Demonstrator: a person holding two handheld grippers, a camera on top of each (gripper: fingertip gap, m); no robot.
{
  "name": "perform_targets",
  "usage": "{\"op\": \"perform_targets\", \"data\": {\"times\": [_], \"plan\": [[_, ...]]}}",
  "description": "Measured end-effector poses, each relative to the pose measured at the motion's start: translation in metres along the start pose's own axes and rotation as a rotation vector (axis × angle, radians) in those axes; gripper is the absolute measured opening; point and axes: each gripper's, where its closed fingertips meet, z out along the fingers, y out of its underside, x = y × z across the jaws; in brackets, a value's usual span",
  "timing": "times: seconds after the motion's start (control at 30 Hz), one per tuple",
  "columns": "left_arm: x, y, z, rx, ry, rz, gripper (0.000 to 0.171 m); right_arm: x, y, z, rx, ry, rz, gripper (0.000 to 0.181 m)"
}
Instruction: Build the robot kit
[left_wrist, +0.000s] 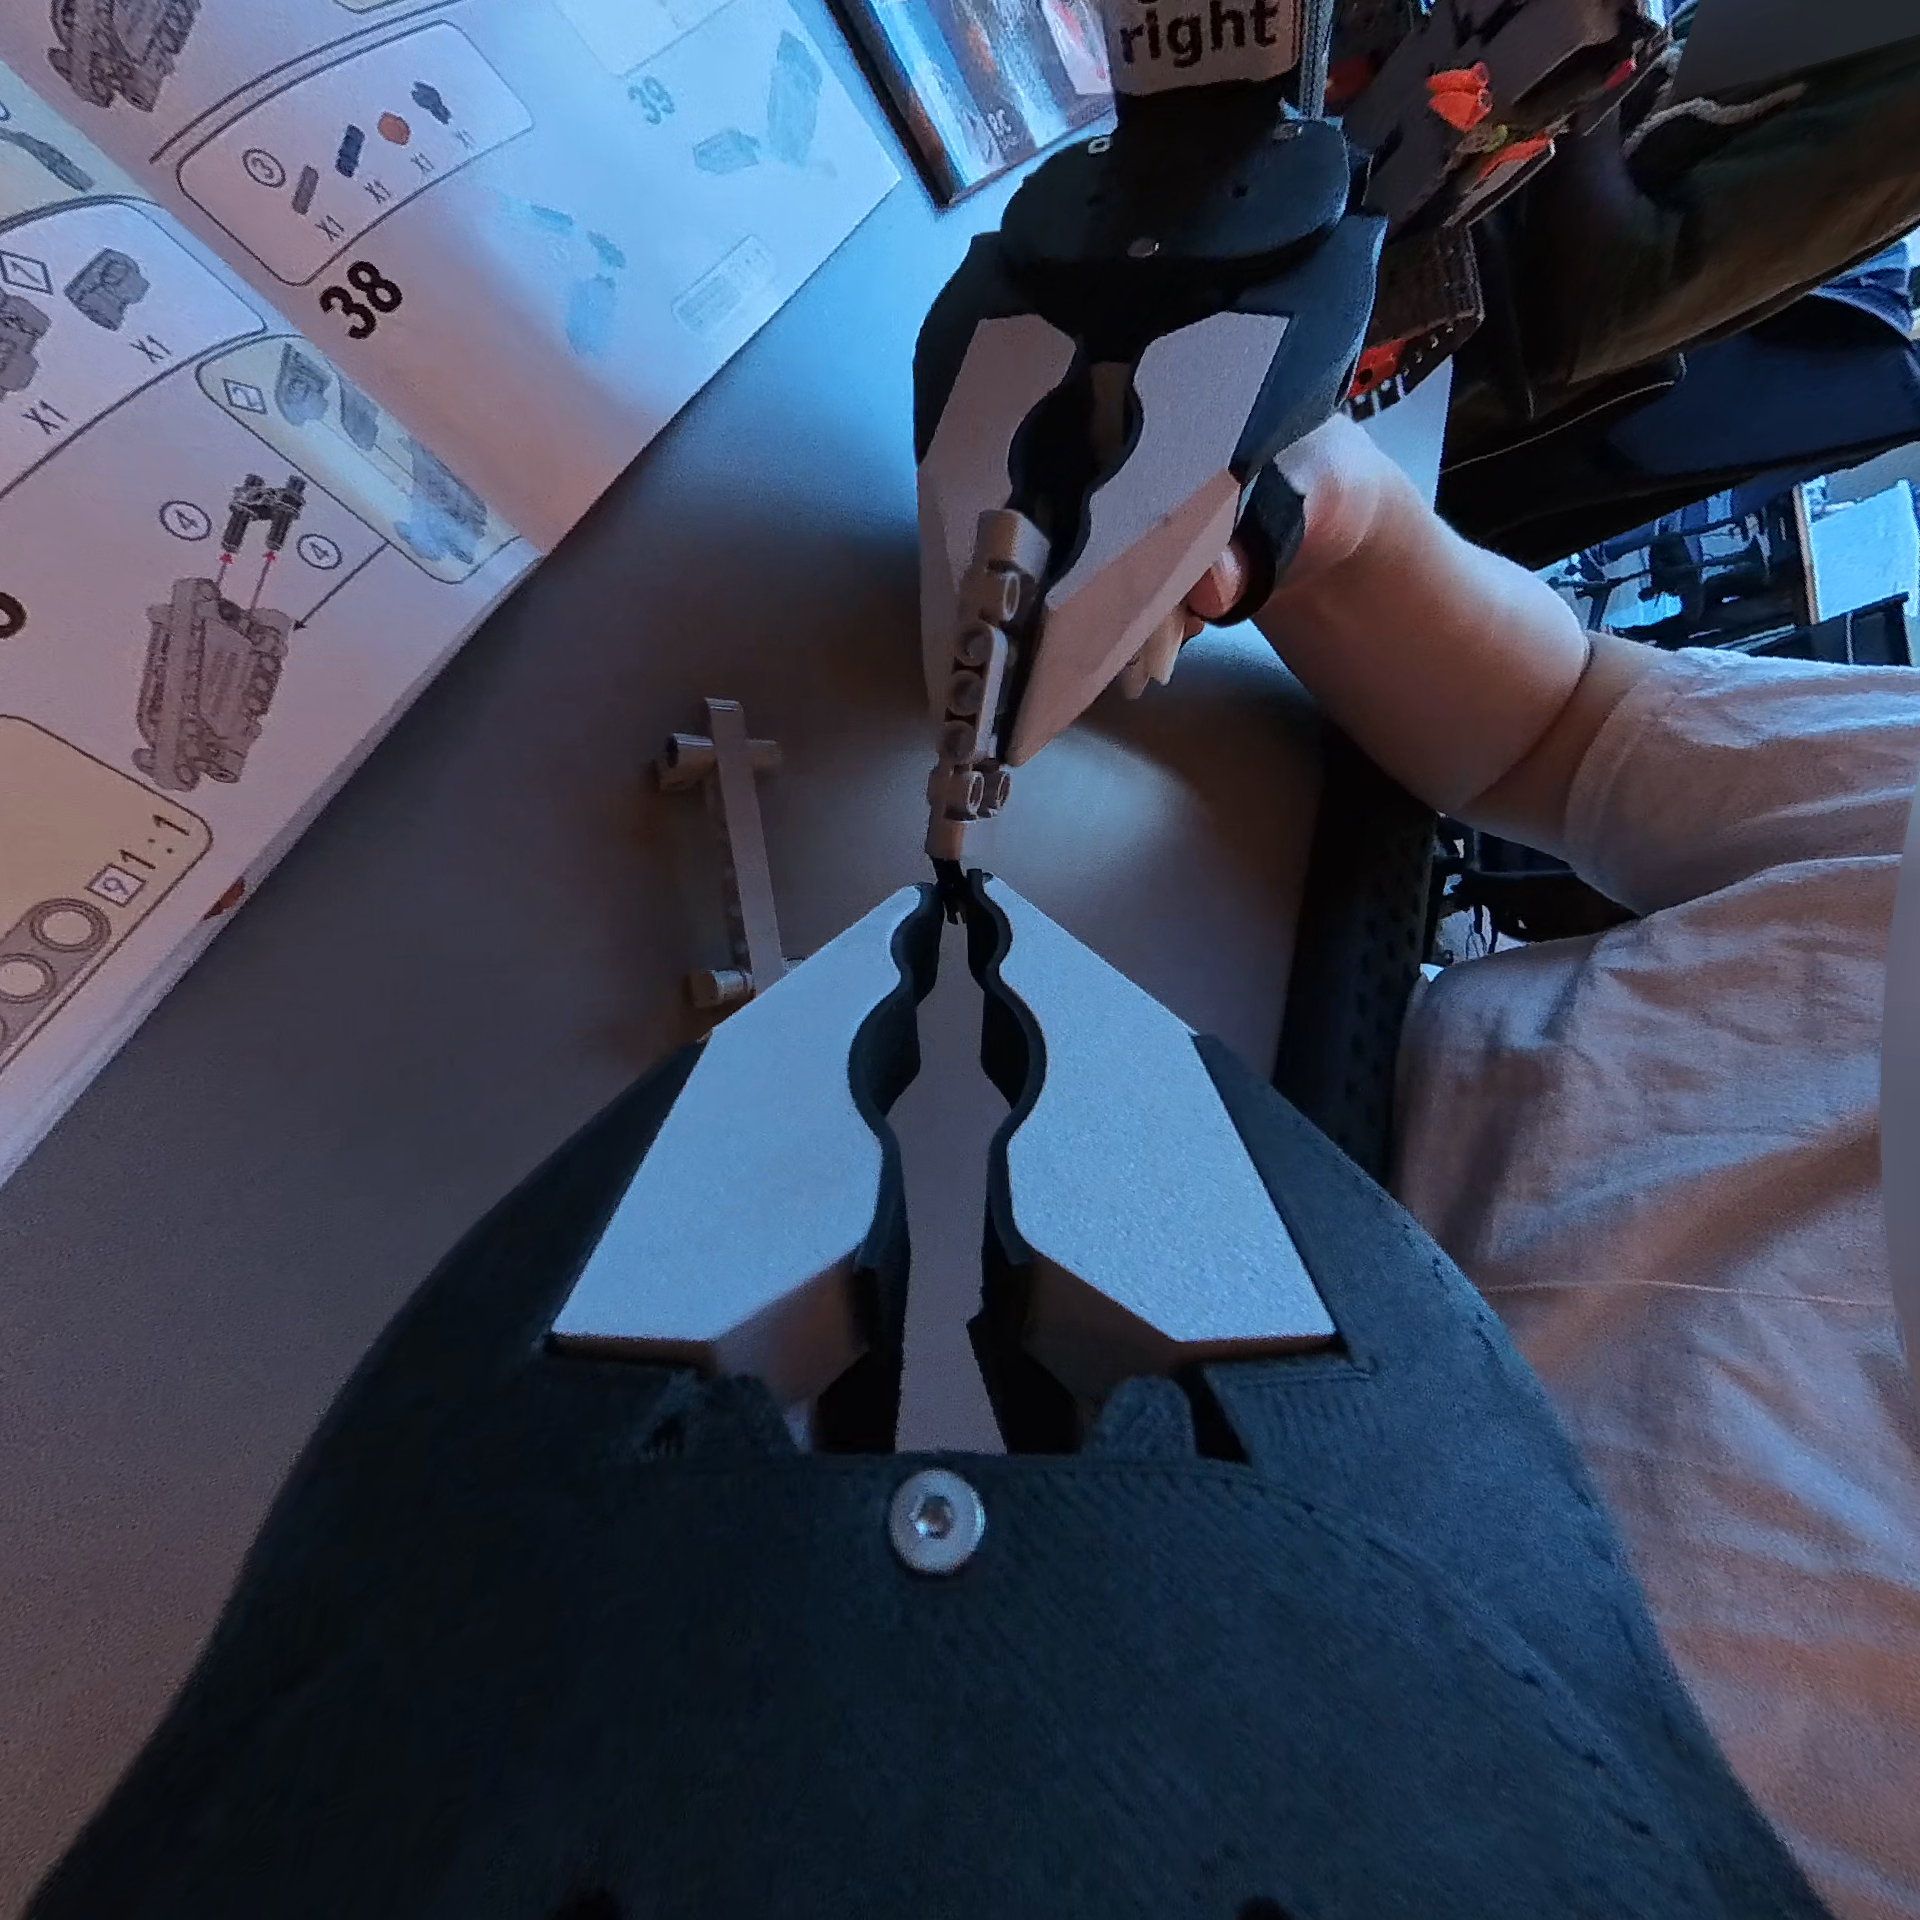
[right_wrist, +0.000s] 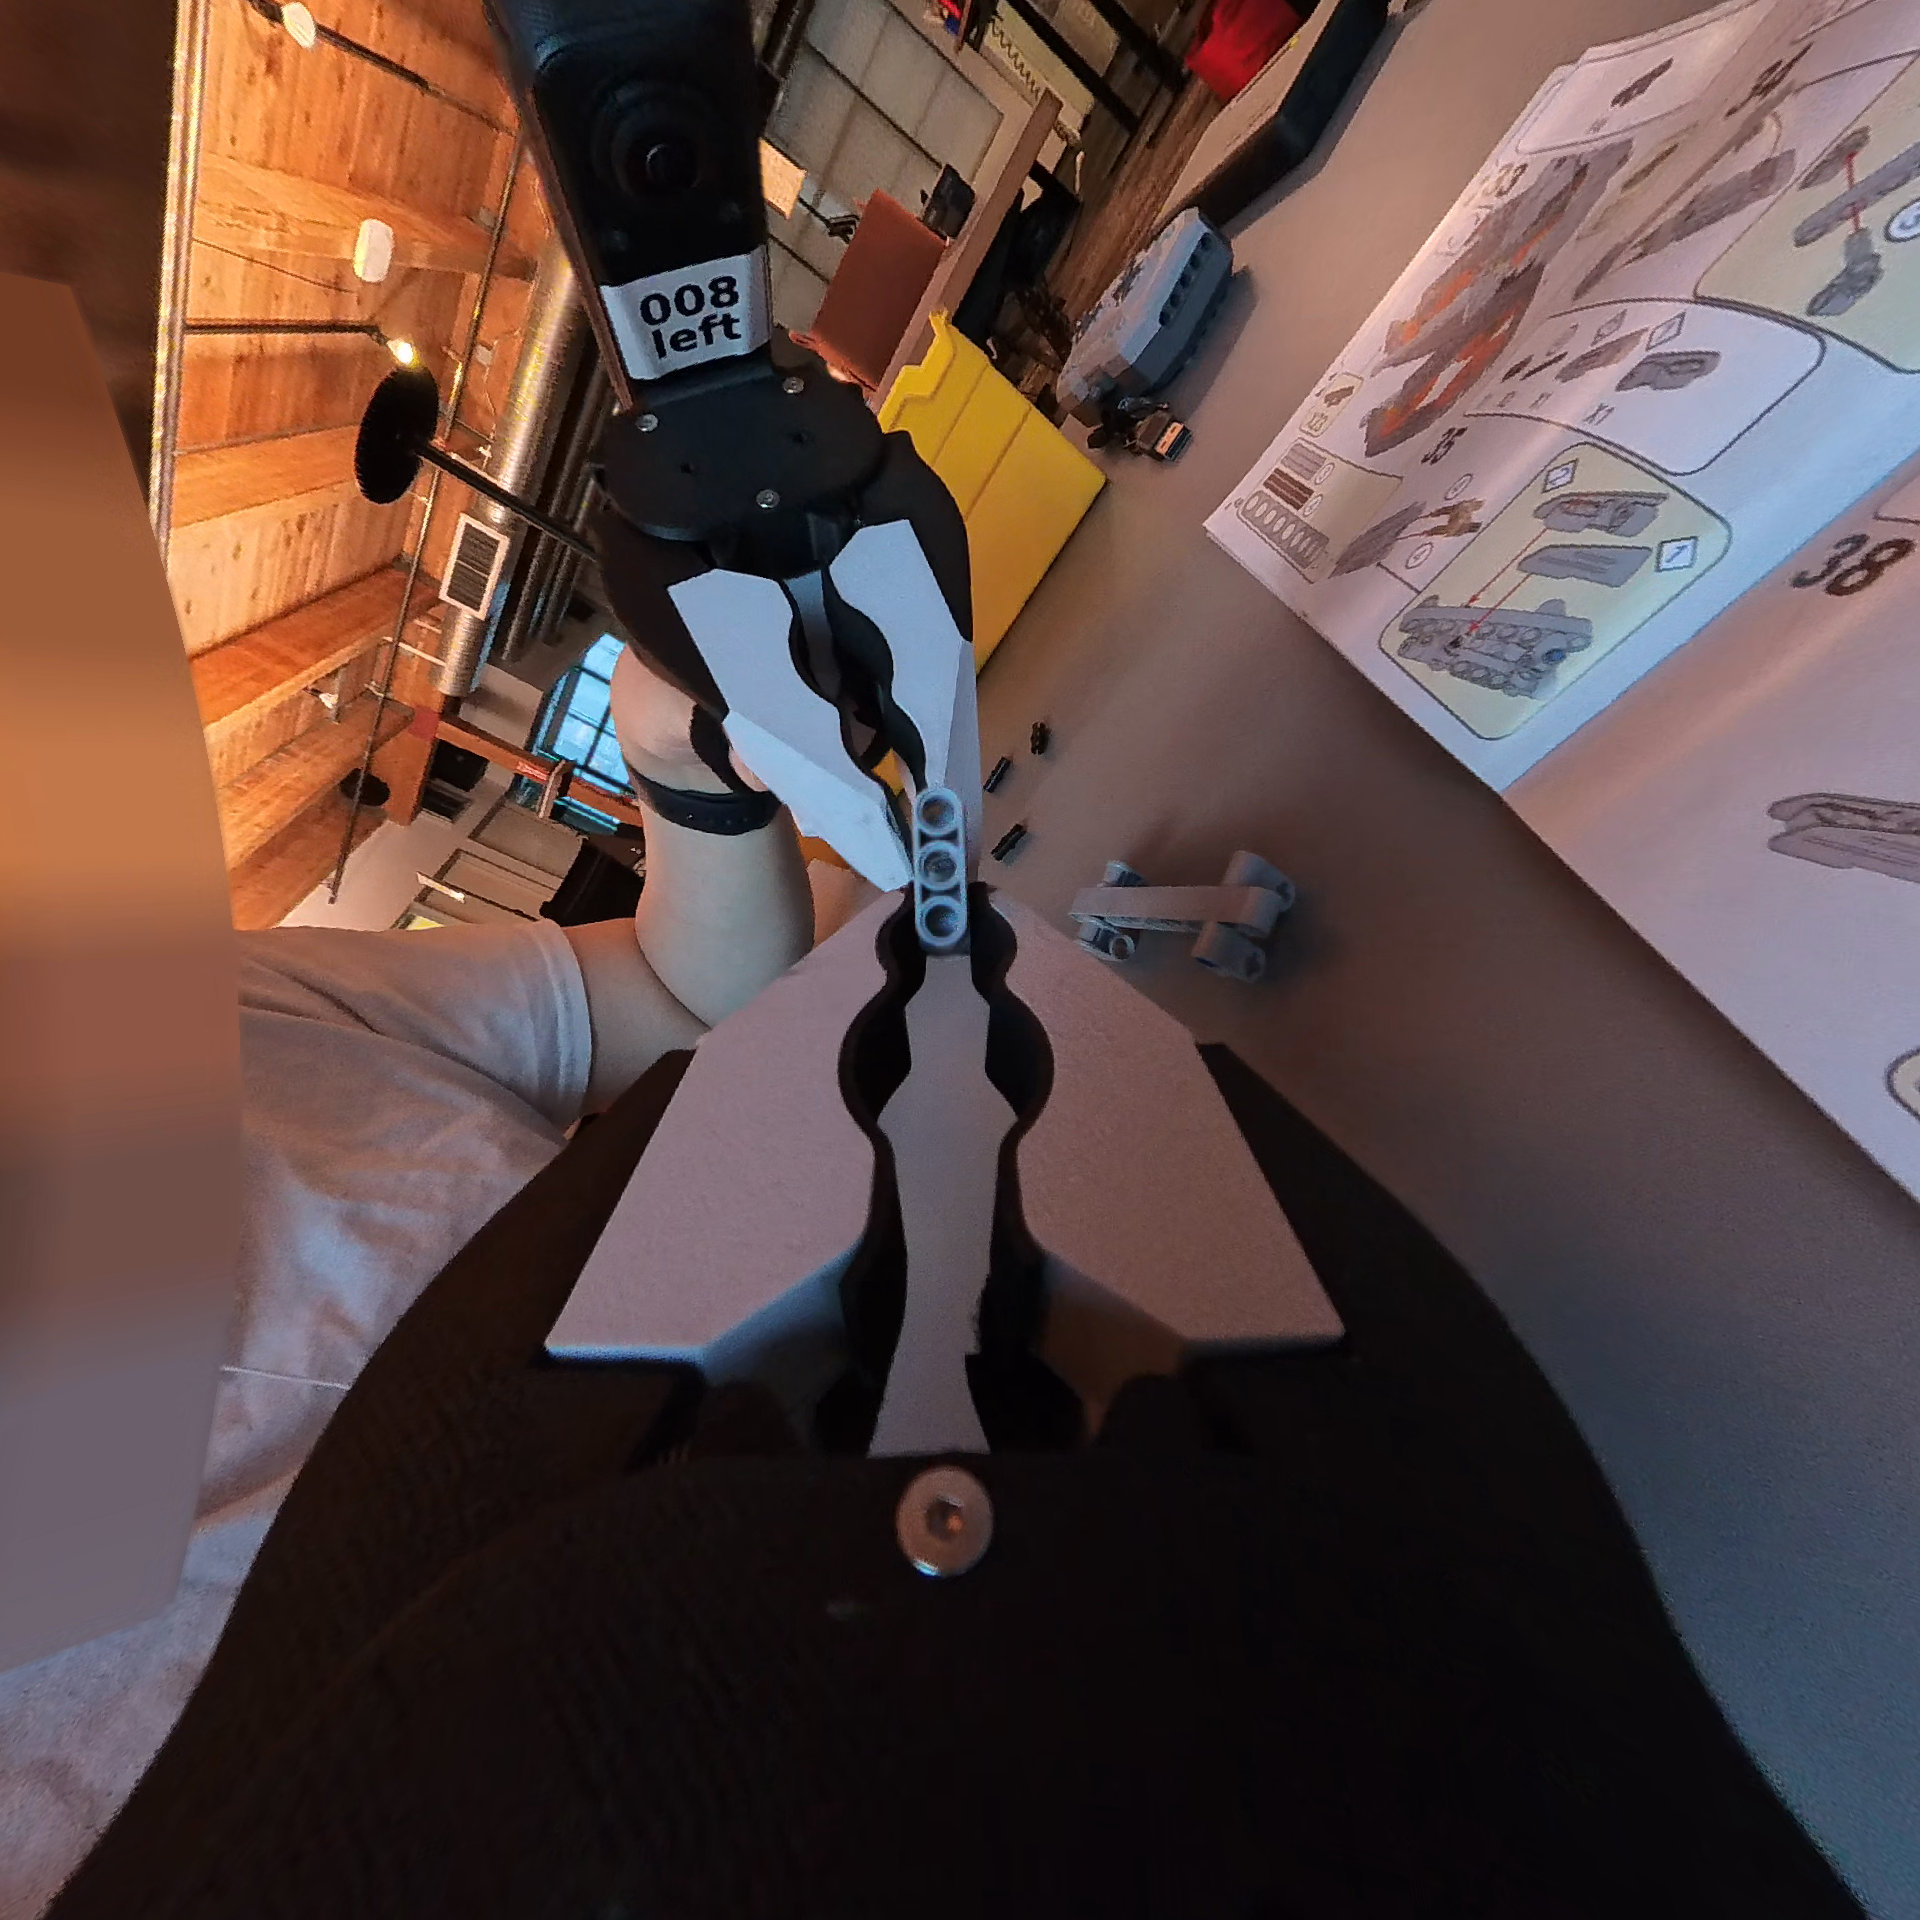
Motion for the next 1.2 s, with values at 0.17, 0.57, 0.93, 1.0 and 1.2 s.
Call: {"op": "perform_targets", "data": {"times": [0.17,0.57,0.93,1.0,1.2], "plan": [[-0.002,0.000,0.001,0.001,-0.014,0.008,0.003,0.001,-0.002,0.001,0.025,-0.008,0.029,0.006],[0.001,-0.008,0.003,0.007,-0.110,0.190,0.003,-0.002,-0.007,-0.002,0.044,-0.009,0.013,0.006],[0.003,-0.016,-0.002,0.023,-0.237,0.419,0.003,-0.009,-0.014,-0.005,0.080,-0.035,-0.025,0.006],[0.004,-0.019,-0.003,0.033,-0.271,0.467,0.003,-0.010,-0.016,-0.007,0.094,-0.052,-0.010,0.006],[0.002,-0.027,-0.006,0.056,-0.377,0.584,0.003,-0.009,-0.022,-0.010,0.151,-0.096,0.074,0.006]]}}
